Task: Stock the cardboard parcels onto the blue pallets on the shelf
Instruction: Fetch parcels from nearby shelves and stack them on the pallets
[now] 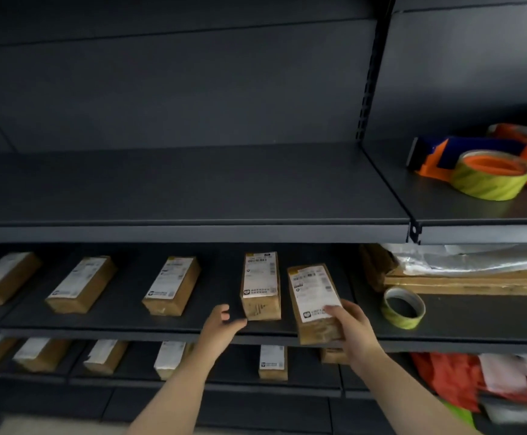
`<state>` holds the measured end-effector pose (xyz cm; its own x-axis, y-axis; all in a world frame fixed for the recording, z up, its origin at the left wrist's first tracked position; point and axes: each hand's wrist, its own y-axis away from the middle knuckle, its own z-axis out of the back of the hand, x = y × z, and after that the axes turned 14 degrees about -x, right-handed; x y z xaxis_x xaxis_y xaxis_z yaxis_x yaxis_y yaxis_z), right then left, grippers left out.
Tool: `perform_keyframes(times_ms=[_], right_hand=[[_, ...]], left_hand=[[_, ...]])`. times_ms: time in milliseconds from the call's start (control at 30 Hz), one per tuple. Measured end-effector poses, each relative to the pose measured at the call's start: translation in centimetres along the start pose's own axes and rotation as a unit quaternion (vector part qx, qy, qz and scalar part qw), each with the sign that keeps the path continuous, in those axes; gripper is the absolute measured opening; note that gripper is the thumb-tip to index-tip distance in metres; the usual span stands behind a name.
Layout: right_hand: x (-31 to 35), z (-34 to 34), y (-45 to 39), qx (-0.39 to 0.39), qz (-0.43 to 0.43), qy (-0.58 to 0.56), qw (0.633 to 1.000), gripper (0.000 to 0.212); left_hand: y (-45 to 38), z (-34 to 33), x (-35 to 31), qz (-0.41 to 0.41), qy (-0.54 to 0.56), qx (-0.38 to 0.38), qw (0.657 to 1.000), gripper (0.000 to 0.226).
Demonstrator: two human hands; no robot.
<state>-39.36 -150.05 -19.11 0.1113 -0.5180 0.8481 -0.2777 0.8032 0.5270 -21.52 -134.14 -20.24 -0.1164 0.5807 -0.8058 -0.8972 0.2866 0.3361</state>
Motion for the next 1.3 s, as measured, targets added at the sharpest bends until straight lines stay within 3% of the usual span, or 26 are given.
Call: perform_keyframes(times_ms=[300,500,800,1067,1233,1300], right_hand=[[0.1,-4.2,-5.0,-0.040,-0.046,-0.058,0.996,0.039],[-0.9,-6.2,-6.7,-0.018,-0.068,-0.048,0.996,0.042],[-2.7,-5.2,-3.7,0.023,-0.021,-0.017,0.999,0.039],[-4.6,-1.8,2.6,0.146,0.001,0.036,0.989,0.038],[-6.1,-2.1,7.8,0.240,0.048,0.119,0.962,0.053],[-6.3,-3.5,10.2,0.286,0.056,0.141,0.946,0.047]], left_hand=[[-5.4,-1.7,-0.9,0.043,0.094,0.037,0.994,0.066],[-6.8,-3.0,-1.1,0.071,0.161,0.106,0.979,0.050],[-3.1,-2.5,2.1,0.081,0.298,0.054,0.950,0.036],[6.7,0.7,6.6,0.068,0.332,-0.066,0.938,0.025],[13.5,4.7,10.3,0.061,0.352,-0.188,0.915,0.026],[16.1,7.3,11.1,0.053,0.358,-0.237,0.901,0.050]])
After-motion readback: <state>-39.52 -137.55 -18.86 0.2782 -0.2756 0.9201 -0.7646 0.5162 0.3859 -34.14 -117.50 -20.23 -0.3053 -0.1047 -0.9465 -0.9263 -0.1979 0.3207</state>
